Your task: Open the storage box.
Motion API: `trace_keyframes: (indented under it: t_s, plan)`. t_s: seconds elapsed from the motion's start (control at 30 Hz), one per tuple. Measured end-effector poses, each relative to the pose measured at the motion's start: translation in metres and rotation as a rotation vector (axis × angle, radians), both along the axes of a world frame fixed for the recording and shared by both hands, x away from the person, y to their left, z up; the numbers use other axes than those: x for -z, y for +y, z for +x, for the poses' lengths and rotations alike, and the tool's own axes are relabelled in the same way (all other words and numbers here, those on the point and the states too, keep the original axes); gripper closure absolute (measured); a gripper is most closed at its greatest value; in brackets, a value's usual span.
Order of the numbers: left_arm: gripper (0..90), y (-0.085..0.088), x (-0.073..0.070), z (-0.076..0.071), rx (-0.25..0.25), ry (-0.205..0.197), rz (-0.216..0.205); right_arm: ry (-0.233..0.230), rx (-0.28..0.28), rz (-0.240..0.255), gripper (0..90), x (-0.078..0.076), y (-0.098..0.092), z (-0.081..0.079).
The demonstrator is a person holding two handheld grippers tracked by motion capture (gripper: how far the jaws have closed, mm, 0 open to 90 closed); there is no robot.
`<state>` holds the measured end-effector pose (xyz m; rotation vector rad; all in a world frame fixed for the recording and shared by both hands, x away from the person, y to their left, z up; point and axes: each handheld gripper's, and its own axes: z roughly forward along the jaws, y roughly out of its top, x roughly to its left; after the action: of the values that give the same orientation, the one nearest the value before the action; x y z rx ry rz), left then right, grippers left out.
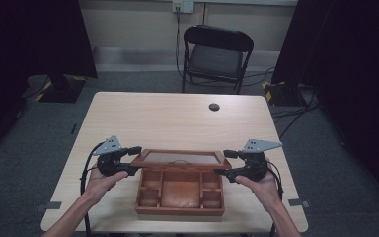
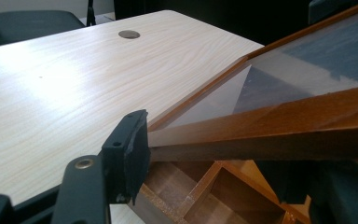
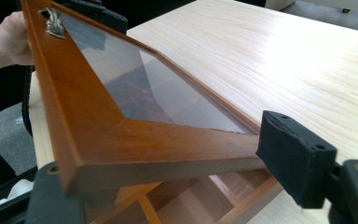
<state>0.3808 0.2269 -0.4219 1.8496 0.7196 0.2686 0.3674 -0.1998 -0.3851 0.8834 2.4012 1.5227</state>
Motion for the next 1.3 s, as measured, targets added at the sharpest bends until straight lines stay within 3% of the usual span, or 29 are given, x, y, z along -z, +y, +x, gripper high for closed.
trace_keyframes:
  t_s: [0.33,0.43,0.53,0.63,0.7,0.73,0.87,1.3]
  plan:
    - [40.3,-0.006,-0.004,0.011,0.007,-0.023,0.026,0.001,0.016,0.040,28.8,-0.003,-0.001,0.014]
    - [40.9,-0.007,-0.004,0.012,0.003,-0.024,0.014,-0.004,0.020,0.039,31.4,-0.004,0.000,0.017]
    - [41.2,-0.008,-0.002,0.015,-0.003,-0.010,-0.008,-0.006,0.002,0.036,38.0,-0.006,0.000,0.020]
    - [41.8,-0.007,-0.002,0.016,-0.003,-0.004,-0.012,-0.006,-0.005,0.035,37.9,-0.007,0.001,0.021]
    - [40.8,-0.007,-0.002,0.018,-0.004,0.013,-0.020,-0.005,0.004,0.033,36.5,-0.008,0.001,0.023]
    - [39.0,-0.006,-0.003,0.020,-0.016,0.042,-0.029,-0.004,0.003,0.041,37.4,-0.008,0.001,0.025]
    - [41.3,-0.005,-0.005,0.024,-0.025,0.045,-0.005,-0.001,-0.003,0.063,43.5,-0.006,0.001,0.028]
    - [47.0,-0.011,-0.005,0.031,-0.036,0.024,0.001,-0.010,0.020,0.097,46.3,-0.006,0.002,0.038]
